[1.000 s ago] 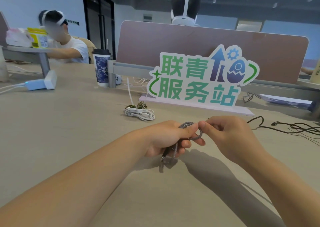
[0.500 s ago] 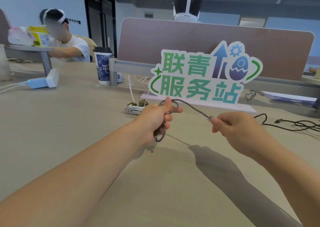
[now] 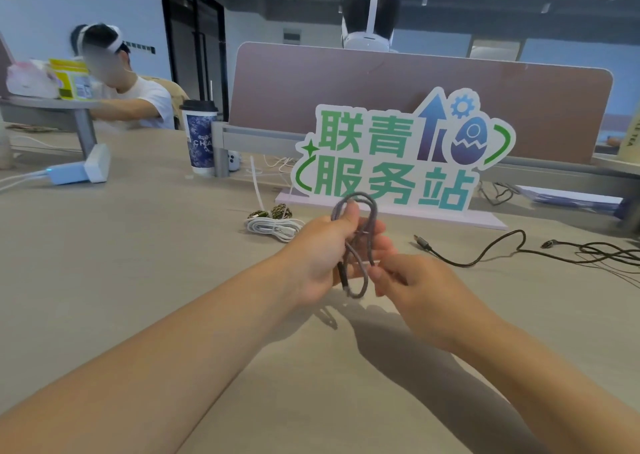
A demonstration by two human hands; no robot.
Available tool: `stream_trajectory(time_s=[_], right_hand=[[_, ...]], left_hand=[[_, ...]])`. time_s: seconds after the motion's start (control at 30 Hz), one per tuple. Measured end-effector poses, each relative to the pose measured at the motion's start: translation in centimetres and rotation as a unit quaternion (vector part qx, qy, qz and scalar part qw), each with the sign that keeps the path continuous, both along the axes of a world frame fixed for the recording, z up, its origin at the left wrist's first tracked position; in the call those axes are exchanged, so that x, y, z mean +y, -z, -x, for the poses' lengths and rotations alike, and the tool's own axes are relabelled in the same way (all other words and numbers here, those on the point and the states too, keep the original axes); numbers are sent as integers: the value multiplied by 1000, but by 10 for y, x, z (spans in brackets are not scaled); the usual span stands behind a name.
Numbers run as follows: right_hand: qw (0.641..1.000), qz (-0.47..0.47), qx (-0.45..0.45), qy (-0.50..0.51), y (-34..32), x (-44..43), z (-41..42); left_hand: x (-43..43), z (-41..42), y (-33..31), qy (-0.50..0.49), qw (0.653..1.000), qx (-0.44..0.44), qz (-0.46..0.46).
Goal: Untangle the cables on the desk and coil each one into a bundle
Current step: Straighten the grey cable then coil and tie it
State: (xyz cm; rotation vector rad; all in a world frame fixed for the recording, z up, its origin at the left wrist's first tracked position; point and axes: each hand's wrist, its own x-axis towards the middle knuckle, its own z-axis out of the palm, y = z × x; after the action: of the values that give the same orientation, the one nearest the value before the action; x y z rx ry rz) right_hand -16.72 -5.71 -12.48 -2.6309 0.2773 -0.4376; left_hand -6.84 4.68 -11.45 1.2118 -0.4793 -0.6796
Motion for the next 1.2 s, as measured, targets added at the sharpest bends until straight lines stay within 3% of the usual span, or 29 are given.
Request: stream_trajectory(time_s=[0.13,0.2,0.3,0.37,0.43,0.47,0.53,0.63,0.7,0.8,0.93,1.03,1.1,1.2], right_hand=[[1000,8,18,18,-5,3,0],[998,24,48,31,-7,1,2],[993,80,74,47,-14,-4,7],[993,99,39,41,-20,-6,11],[992,109,-56,1,-23,-6,15],[987,115,-110,-23,-24,-6,16],[976,131,-167,-50,-23,-7,15],[972,136,-182,-57,-15,-11,10],[974,127,-184,-41,-11,-14,7],[978,86,-191,-19,-11,-14,7],[982,66,-179,-7,-11,-13,7],[989,1,-148,-2,-13,-11,6],[995,-57,-80,20,-16,-13,4],[990,-129,31,52,-21,-17,6]], left_hand=[[8,-26,-9,-129,961,178,166],[17,-45,-8,-207,956,157,140],[19,-50,1,-260,963,-34,-65],[12,-41,8,-254,911,-232,-228],[4,-31,13,-225,858,-363,-284],[0,-27,15,-198,856,-384,-284],[-5,-18,19,-126,879,-375,-266],[-7,0,20,4,964,-201,-174],[-5,4,16,50,981,-120,-146],[-3,4,12,124,975,-116,-143],[2,3,9,189,932,-245,-190],[5,0,10,228,916,-262,-200],[6,-5,11,197,923,-256,-209],[9,-16,10,67,954,-209,-205]])
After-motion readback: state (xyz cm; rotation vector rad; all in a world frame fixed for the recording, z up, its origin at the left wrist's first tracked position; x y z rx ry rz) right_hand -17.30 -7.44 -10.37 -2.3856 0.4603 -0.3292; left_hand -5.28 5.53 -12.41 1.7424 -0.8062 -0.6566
